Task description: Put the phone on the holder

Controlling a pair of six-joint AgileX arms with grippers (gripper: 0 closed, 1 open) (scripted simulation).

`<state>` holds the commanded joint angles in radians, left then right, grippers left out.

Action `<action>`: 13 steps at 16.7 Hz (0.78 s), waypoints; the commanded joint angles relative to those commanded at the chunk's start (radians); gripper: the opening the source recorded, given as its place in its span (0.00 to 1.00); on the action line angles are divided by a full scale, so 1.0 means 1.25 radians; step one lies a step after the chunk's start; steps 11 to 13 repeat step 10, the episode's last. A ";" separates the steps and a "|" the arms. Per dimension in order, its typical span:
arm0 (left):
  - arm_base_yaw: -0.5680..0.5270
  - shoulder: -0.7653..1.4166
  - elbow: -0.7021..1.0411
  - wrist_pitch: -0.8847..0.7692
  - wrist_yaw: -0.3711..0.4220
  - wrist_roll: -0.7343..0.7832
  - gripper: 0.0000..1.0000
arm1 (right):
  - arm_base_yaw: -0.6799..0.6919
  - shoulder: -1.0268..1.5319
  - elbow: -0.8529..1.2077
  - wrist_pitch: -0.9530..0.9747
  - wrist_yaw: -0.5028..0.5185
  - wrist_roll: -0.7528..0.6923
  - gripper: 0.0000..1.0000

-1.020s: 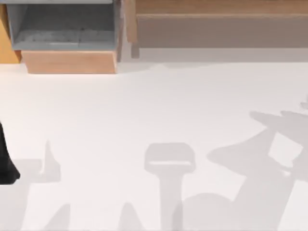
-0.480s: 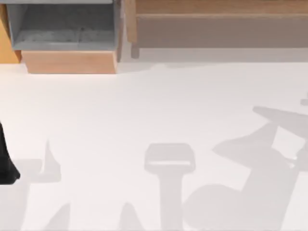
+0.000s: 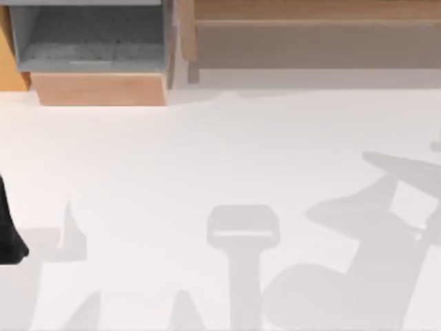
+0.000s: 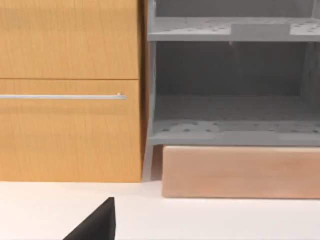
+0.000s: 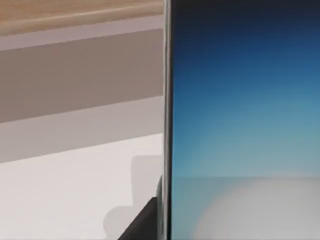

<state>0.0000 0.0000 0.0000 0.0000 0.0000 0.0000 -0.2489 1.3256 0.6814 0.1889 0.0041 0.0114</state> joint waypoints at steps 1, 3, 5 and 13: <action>0.000 0.000 0.000 0.000 0.000 0.000 1.00 | 0.000 0.000 0.000 0.000 0.000 0.000 0.75; 0.000 0.000 0.000 0.000 0.000 0.000 1.00 | 0.000 0.000 0.000 0.000 0.000 0.000 0.90; 0.000 0.000 0.000 0.000 0.000 0.000 1.00 | 0.000 0.000 0.000 0.000 0.000 0.000 1.00; 0.000 0.000 0.000 0.000 0.000 0.000 1.00 | 0.000 0.000 0.000 0.000 0.000 0.000 1.00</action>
